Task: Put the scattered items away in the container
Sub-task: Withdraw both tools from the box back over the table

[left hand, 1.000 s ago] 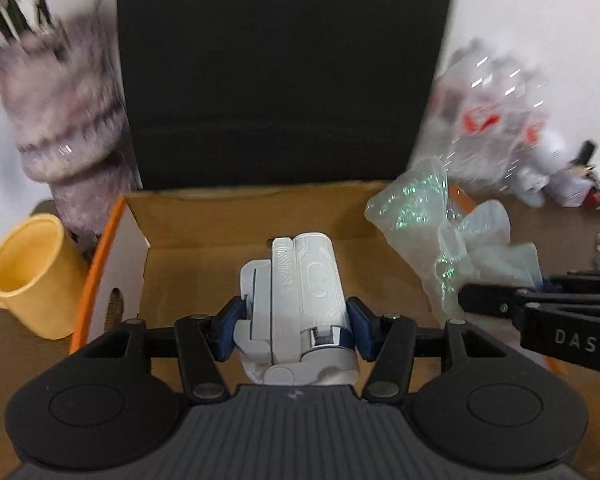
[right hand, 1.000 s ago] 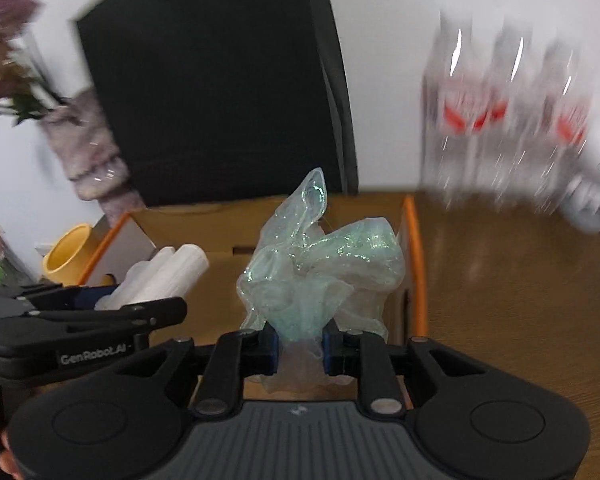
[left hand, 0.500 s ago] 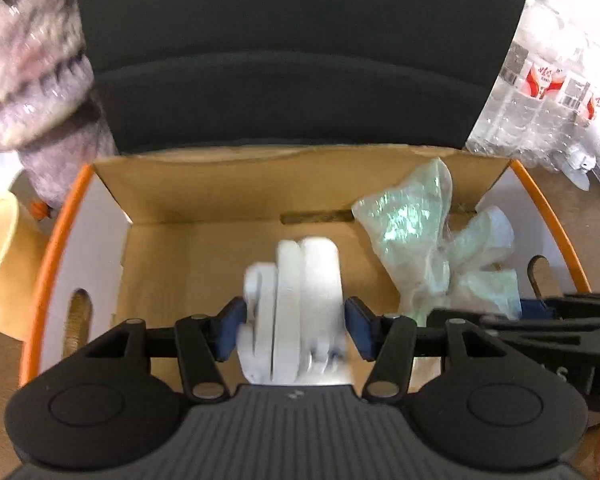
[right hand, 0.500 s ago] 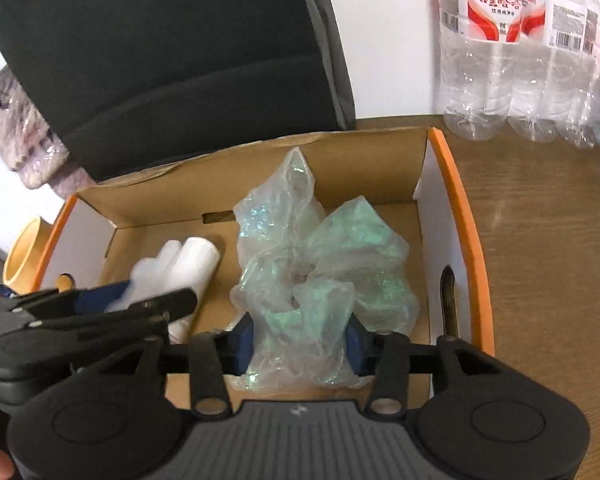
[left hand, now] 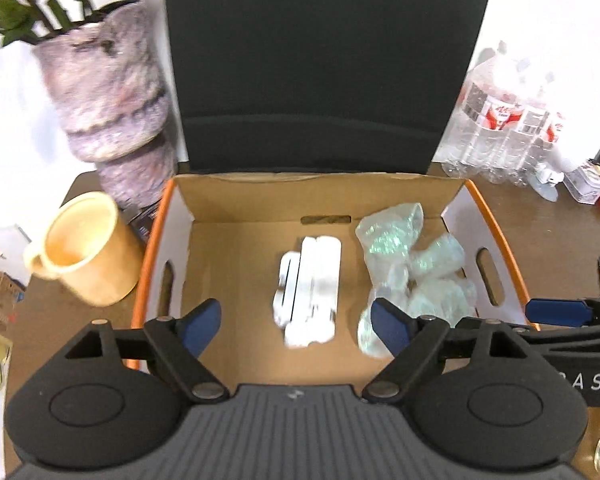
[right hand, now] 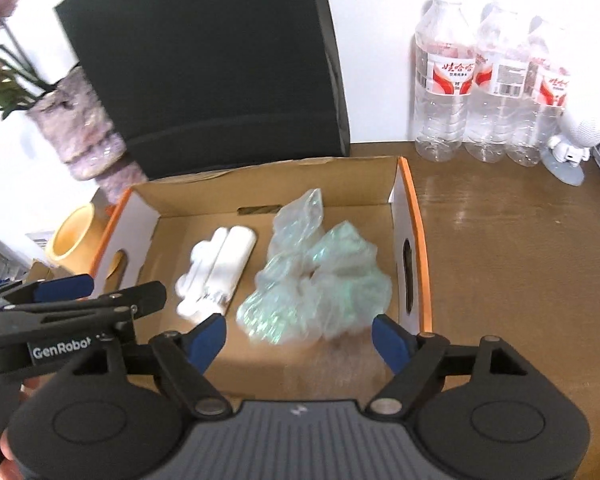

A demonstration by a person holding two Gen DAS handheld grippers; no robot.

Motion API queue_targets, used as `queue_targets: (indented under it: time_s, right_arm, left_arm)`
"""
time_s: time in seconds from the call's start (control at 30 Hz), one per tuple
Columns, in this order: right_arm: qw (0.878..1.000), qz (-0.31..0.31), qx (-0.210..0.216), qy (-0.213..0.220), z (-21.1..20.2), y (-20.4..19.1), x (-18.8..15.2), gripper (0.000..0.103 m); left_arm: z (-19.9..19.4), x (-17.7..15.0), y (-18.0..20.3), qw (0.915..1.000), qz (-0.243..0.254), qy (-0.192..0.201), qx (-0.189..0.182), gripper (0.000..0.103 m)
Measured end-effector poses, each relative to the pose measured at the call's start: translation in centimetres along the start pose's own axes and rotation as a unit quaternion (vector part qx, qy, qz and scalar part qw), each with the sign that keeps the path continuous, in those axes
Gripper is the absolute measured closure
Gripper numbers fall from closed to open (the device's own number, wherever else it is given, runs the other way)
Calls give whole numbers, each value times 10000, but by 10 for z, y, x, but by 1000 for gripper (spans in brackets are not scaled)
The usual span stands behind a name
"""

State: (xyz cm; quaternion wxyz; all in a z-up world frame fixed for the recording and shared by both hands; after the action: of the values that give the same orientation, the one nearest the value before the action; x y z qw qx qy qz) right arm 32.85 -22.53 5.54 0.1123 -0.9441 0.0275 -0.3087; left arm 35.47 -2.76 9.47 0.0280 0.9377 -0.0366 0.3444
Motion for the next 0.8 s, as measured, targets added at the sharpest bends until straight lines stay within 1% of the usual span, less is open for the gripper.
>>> queue_targets:
  time_s: [0.13,0.23,0.33,0.47,0.6,0.73,0.8]
  right_arm:
    - [9999,-93,99,-14,-28,-11,-14,23]
    - [9996,-199,182,-34,-46,-18,-25,22]
    - [9995,-191,261,-54,-58,-23,-35,20]
    - [9991,-276,326,-25,-71,-26,-56,18]
    - [9988,-303,381,-9,-83,-29,-76,18]
    - [9984,-309,469,-2,-98,-31,-97,18]
    - [9977,-330,576,96,-111,-33,-111,18]
  left_arm:
    - [-30,-12,-4,10000,-18,54,-19,11]
    - [-48,-23,-5,9999,21,34,-115,10]
    - [-59,-33,-6,9998,-53,-34,-168,8]
    - [-77,-53,-4,9999,85,23,-76,6]
    - [-91,-72,-3,9999,70,34,-79,6]
    - [-107,-93,-1,9998,45,48,-192,4]
    - [-117,-106,-2,9994,21,178,-295,1]
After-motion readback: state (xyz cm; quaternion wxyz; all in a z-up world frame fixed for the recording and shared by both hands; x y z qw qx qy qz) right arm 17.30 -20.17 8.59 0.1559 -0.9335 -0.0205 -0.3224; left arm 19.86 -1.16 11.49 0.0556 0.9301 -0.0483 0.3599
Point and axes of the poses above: each gripper's, at about its wrist camera, not at the fingertips, and z roughly the way its jaws point, y to its right, x to its top, the point moved 5 cm from there along z, roughly the way its jaws point, and after that the axes turned 5 degrees about y, right-handed, at the moved point
